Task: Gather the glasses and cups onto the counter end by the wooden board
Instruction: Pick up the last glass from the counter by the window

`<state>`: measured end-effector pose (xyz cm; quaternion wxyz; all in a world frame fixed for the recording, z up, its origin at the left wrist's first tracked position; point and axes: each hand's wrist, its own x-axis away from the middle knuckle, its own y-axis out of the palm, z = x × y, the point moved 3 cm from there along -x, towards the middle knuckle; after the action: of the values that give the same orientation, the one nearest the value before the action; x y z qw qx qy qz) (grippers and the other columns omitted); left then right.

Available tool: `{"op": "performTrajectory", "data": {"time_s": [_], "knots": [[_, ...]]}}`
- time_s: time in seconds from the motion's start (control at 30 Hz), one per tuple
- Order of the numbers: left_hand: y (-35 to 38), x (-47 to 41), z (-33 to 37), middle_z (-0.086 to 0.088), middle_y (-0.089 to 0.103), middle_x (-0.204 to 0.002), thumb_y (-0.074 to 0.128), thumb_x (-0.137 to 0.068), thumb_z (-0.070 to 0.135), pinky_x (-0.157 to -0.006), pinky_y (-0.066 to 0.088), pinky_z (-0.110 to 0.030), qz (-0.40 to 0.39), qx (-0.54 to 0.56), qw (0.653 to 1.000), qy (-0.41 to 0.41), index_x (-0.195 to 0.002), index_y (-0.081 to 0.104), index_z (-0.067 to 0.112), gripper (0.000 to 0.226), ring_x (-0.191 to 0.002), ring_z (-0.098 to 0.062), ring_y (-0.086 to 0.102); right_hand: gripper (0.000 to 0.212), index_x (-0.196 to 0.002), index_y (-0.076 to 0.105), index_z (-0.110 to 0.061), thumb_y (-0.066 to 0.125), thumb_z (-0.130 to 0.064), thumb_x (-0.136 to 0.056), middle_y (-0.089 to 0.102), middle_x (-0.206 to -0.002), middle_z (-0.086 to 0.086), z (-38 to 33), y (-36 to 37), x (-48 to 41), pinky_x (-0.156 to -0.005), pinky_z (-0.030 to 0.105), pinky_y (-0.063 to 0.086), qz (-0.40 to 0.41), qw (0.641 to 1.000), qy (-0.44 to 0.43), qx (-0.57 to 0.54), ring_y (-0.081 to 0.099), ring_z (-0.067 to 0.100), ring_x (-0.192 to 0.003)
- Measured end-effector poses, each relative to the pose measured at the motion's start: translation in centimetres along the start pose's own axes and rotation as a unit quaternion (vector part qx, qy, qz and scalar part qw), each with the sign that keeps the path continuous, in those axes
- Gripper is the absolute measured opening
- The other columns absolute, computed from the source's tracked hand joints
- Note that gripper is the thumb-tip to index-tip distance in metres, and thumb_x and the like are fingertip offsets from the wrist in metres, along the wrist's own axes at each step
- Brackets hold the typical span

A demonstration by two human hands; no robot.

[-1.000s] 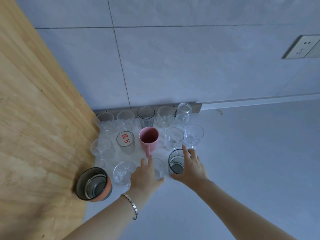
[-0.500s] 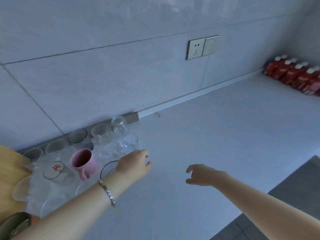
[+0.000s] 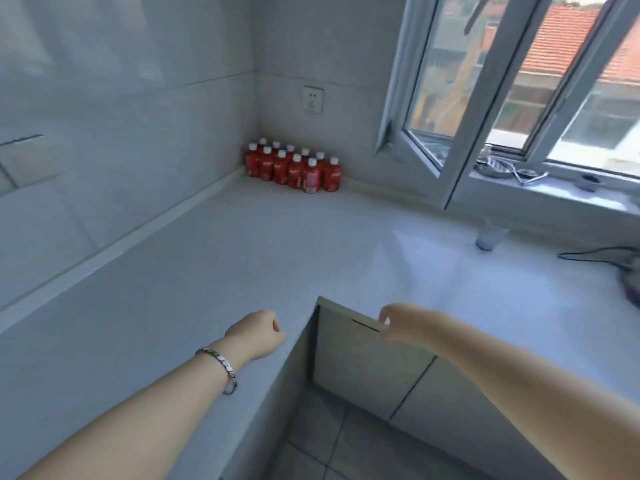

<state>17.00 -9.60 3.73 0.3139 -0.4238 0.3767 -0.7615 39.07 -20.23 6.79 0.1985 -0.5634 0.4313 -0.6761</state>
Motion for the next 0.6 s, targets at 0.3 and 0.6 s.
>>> {"op": "performTrajectory", "data": {"time_s": [0.3, 0.6], "knots": [[1.4, -13.3, 19.5, -0.004, 0.065, -0.116, 0.048, -0.086, 0.029, -0.087, 0.045, -0.028, -0.062, -0.054, 0.991, 0.108, -0.106, 0.061, 0.017, 0.027, -0.102, -0.023, 0.059, 0.048, -0.139, 0.043, -0.012, 0.05, -0.03, -0.095, 0.046, -0.141, 0.007, 19.7, -3.1, -3.8, -0.102, 0.03, 0.038, 0.036, 0.983, 0.14, -0.115, 0.045, 0.025, -0.129], [3.1, -24.7, 33.4, -0.001, 0.053, -0.096, 0.045, -0.088, 0.025, -0.077, 0.04, -0.026, -0.117, -0.11, 0.969, 0.19, -0.088, 0.047, 0.024, 0.002, -0.084, -0.023, 0.046, 0.048, -0.138, 0.042, -0.016, 0.049, -0.032, -0.094, 0.049, -0.139, 0.002, 33.3, -5.6, -10.4, -0.102, 0.029, 0.038, 0.023, 0.957, 0.225, -0.184, 0.046, 0.022, -0.128]]}}
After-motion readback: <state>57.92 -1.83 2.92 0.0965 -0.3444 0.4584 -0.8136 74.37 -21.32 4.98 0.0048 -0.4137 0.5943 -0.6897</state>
